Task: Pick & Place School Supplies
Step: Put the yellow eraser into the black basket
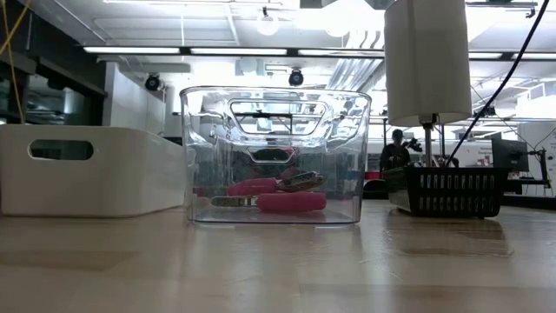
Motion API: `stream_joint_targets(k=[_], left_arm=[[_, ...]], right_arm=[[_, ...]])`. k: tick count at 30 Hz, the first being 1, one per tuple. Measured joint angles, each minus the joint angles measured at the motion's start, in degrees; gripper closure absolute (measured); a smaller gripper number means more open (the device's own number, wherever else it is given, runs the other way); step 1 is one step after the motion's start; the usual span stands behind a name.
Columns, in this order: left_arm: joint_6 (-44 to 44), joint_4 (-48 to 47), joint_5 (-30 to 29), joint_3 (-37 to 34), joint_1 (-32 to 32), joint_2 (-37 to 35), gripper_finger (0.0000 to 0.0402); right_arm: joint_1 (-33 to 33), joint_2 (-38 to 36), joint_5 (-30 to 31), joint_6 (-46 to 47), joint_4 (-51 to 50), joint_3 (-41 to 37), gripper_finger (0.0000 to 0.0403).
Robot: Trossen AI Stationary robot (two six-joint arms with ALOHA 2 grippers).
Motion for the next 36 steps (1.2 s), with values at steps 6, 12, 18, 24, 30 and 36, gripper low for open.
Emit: stream_joint_targets(k=[6,12,18,24,30,36], left_arm=[[-0.1,0.1,0.0,0.0,-0.2,0.0,0.0338],[-0.1,0.1,0.1,0.0,-0.2,0.0,0.0322],[-0.9,0.2,3.1,0.0,-0.2,0.0,0.0293],[-1.6,0.2,3.2,0.0,-0.4,0.0,0.0264],[-1.5,0.2,3.1,0.0,-1.2,0.0,0.0261],[-1.4,0.1,1.4,0.0,-2.2,0.0,0.0261]], right_arm=[[0.0,0.0,-0.2,0.0,0.0,0.0,0.0370],[0.0,0.0,-0.3,0.3,-0.1,0.0,0.0371],[0.0,0.0,-1.4,1.6,-0.9,-0.1,0.0372],[0.0,0.0,-1.4,5.0,-4.1,-0.1,0.0372],[0.0,0.0,-0.9,11.8,-10.2,-0.1,0.0372],[0.0,0.0,0.7,21.7,-19.7,-0.1,0.0373]])
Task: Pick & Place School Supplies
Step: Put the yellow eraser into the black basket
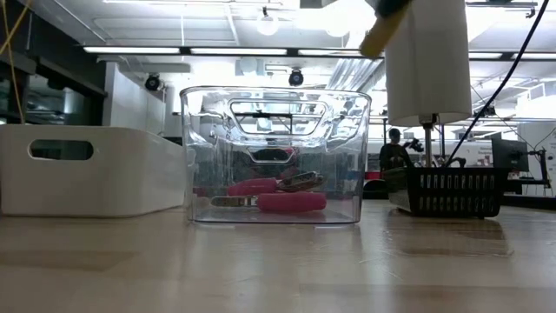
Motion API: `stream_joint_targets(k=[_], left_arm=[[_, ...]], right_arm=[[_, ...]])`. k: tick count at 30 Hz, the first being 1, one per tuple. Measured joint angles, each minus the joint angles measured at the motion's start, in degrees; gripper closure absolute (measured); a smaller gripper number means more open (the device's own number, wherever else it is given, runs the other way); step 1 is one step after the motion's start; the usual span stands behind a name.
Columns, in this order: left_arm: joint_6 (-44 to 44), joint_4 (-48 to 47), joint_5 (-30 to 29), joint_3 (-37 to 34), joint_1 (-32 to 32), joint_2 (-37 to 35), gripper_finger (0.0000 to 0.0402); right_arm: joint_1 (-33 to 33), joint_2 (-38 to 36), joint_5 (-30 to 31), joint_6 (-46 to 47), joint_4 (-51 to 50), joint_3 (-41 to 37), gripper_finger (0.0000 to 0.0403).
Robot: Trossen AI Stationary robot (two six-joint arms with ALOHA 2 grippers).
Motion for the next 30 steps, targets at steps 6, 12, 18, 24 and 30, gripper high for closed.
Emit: stream_joint_targets(k=[6,12,18,24,30], left_arm=[[0.0,0.0,-0.8,0.0,-0.5,0.0,0.0261],[-0.7,0.0,-0.8,0.0,-0.5,0.0,0.0261],[-0.7,0.0,-0.7,0.0,-1.3,0.0,0.0261],[-0.7,0.0,-0.7,0.0,-1.8,0.0,0.0261],[-0.9,0.0,-0.7,0.0,-1.8,0.0,0.0261]], right_arm=[[-0.2,0.0,2.6,11.5,-12.5,0.0,0.0373],[-1.2,0.0,3.0,20.0,-21.0,-0.6,0.0373],[-2.8,0.1,2.9,22.2,-21.0,-7.6,0.0373],[-5.3,0.1,3.5,24.9,-20.7,-14.8,0.0373],[-8.3,0.1,3.7,24.5,-14.1,-21.9,0.0373]])
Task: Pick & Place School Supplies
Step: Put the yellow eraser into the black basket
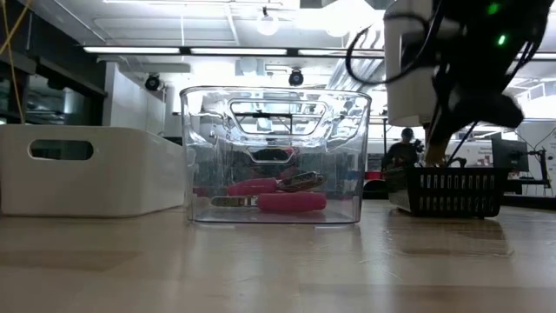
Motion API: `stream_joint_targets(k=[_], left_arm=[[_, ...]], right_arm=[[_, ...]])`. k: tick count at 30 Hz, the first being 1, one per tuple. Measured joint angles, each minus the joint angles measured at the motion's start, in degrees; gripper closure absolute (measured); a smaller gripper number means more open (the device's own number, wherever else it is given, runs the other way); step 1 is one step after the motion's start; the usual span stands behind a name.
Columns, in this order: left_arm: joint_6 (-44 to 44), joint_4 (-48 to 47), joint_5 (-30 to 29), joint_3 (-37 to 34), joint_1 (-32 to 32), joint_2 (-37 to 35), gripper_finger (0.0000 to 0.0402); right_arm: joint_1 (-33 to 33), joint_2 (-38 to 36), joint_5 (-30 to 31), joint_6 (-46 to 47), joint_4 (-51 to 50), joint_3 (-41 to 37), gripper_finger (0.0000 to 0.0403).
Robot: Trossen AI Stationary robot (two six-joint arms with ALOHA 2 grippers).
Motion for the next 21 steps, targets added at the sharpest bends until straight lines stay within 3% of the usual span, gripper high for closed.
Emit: stream_joint_targets(k=[14,21], left_arm=[[-0.3,0.2,0.0,0.0,0.0,0.0,0.0261],[-0.9,0.2,0.0,0.0,0.0,0.0,0.0261]], right_arm=[[-6.4,0.0,0.2,-8.6,13.5,-7.6,0.0373],[-7.6,0.0,-1.5,-10.3,15.0,-7.9,0.0368]])
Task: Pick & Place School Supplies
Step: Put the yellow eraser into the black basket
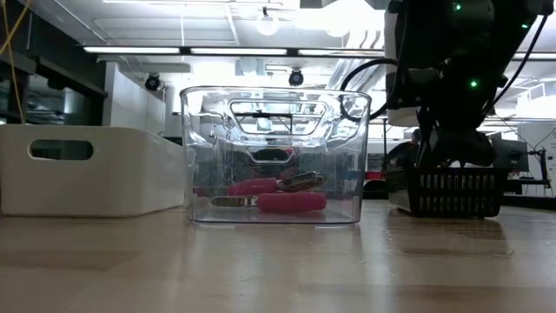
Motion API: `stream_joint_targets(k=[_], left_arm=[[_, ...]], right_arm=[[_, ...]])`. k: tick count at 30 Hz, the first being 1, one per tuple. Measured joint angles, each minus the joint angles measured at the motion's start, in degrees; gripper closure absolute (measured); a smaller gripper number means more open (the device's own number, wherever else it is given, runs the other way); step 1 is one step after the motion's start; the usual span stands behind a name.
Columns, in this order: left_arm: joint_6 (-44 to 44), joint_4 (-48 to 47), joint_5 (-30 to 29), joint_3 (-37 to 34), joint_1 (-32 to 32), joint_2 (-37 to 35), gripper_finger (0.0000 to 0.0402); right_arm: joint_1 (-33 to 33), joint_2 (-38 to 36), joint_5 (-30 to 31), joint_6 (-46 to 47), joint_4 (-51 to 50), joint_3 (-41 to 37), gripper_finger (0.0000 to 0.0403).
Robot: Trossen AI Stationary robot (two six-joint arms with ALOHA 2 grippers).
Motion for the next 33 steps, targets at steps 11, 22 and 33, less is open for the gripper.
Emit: stream_joint_targets(k=[11,22,33], left_arm=[[-0.1,0.0,0.0,0.0,0.0,0.0,0.0261],[-1.2,0.0,0.0,0.0,0.0,0.0,0.0261],[-2.1,0.0,-0.5,0.0,-1.1,0.0,0.0261]], right_arm=[[0.1,0.0,-0.7,-1.4,1.0,0.0,0.0312],[0.1,-0.8,-1.4,-2.7,1.0,0.1,0.0281],[1.4,-9.9,-4.9,-3.9,0.8,4.4,0.0283]])
